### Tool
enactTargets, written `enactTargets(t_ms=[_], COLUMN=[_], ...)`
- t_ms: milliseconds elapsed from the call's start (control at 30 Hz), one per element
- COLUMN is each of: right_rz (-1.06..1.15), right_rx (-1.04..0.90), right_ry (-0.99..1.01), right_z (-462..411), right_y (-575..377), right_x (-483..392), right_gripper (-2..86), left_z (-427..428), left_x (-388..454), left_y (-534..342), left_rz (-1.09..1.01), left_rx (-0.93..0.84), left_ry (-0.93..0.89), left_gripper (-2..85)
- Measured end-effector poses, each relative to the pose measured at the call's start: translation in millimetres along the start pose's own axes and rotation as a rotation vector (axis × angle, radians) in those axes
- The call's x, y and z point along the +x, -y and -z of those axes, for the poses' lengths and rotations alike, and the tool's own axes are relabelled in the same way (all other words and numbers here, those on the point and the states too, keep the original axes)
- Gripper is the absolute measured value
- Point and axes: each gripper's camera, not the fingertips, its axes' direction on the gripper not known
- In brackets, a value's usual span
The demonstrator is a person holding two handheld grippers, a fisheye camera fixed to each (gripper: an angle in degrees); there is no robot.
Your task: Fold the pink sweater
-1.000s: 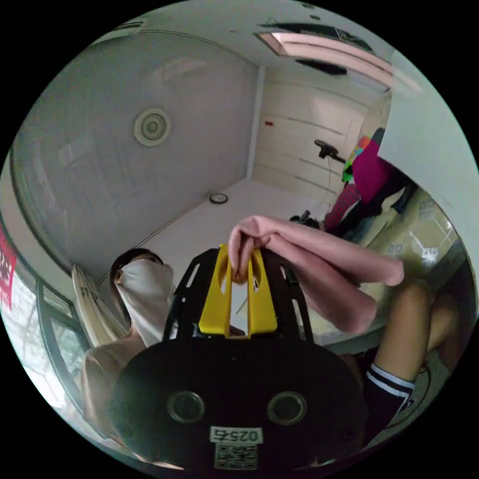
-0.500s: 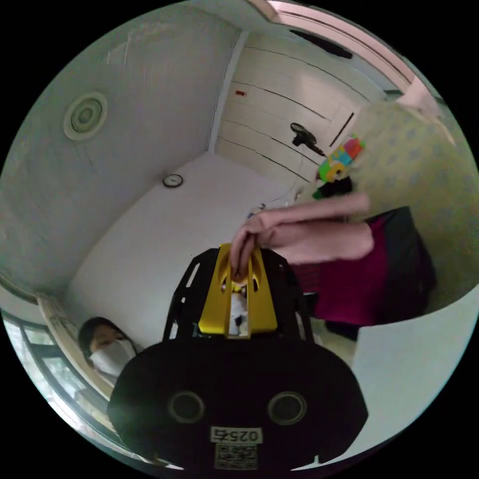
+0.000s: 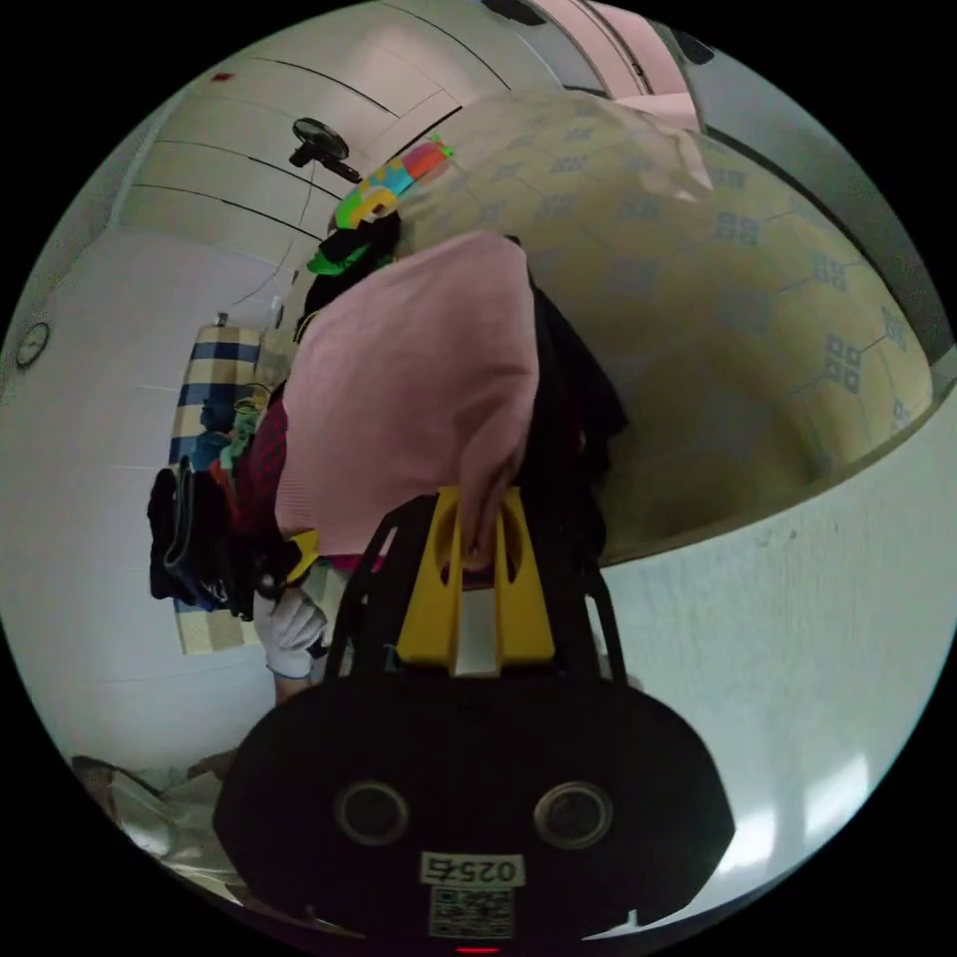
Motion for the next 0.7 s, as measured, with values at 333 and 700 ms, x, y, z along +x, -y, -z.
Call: enactTargets(t_ms=[333, 700], right_rz=[0.002, 0.344], right_rx=[0.231, 1.187], right_ry=[-0.346, 0.169], right_z=[-69.4, -106.3], right_y=[-64.4, -313.9], right_x=[-34.7, -66.9], right_gripper=[9.7, 1.1], left_z=[51.3, 107.8], left_x=[74.2, 200.0], left_y=[-115.8, -281.9], left_rz=[-0.314, -0.878], left_rx=[-0.005, 0.781], left_ry=[0.101, 0.213], left_gripper=[0.3, -1.2])
